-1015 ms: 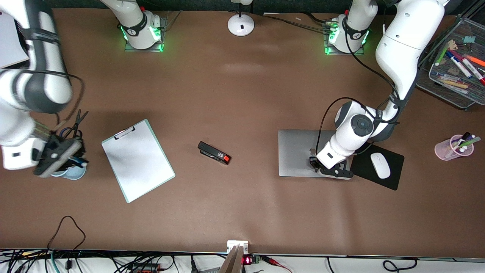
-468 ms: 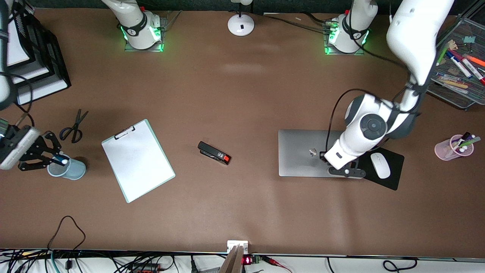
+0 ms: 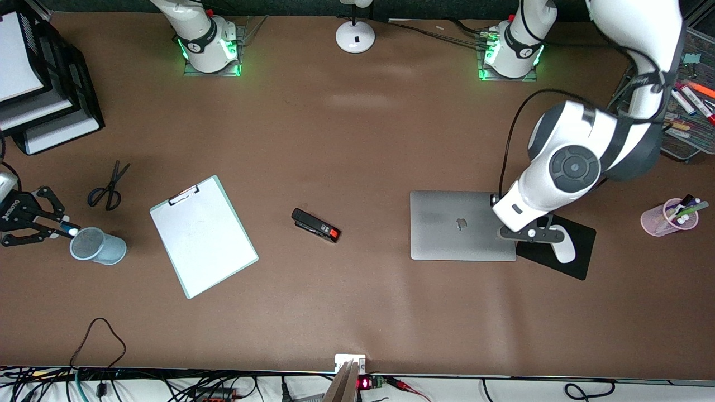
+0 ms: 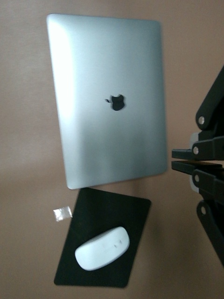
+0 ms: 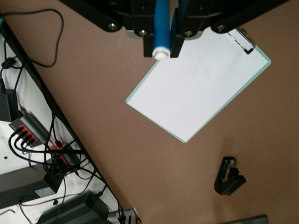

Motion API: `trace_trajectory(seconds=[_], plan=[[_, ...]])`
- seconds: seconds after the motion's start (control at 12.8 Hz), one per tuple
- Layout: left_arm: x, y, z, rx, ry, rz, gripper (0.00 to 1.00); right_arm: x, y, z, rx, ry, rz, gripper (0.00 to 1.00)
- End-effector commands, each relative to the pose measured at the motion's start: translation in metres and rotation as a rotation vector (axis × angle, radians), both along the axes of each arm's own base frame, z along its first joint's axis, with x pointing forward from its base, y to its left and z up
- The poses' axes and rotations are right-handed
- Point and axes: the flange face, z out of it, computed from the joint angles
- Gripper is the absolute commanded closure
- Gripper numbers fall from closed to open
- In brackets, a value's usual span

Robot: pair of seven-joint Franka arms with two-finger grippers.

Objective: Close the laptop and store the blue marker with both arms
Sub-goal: 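Drop the marker into the cup while the left gripper withdraws from the laptop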

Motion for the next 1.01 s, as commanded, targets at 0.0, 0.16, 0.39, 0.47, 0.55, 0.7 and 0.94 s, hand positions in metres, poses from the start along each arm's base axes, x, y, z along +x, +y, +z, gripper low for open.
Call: trace_trajectory(seconds=[0.0, 0.16, 0.39, 0.47, 0.55, 0.7, 0.94], plan=[[-0.016, 0.008, 0.043, -0.011, 0.03, -0.062, 0.02, 0.009, -0.027, -0.017, 0.093, -0.05, 0.036, 0.95], [-0.025, 0.014, 0.083, -0.031, -0.01, -0.065, 0.0, 0.011, -0.037, -0.031, 0.158, -0.061, 0.034, 0.95], [-0.028, 0.039, 0.138, -0.032, -0.019, -0.069, 0.0, 0.007, -0.055, -0.052, 0.233, -0.077, 0.019, 0.95], [-0.03, 0.045, 0.158, -0.044, -0.008, -0.053, 0.0, 0.007, -0.058, -0.062, 0.25, -0.07, 0.017, 0.94], [-0.028, 0.055, 0.17, -0.066, -0.008, -0.028, 0.0, 0.008, -0.059, -0.066, 0.262, -0.083, 0.023, 0.94], [-0.024, 0.076, 0.173, -0.074, -0.016, 0.011, 0.0, 0.006, -0.068, -0.074, 0.306, -0.124, 0.013, 0.94], [-0.018, 0.094, 0.169, -0.066, -0.029, 0.05, 0.0, -0.002, -0.083, -0.095, 0.327, -0.125, 0.027, 0.94]])
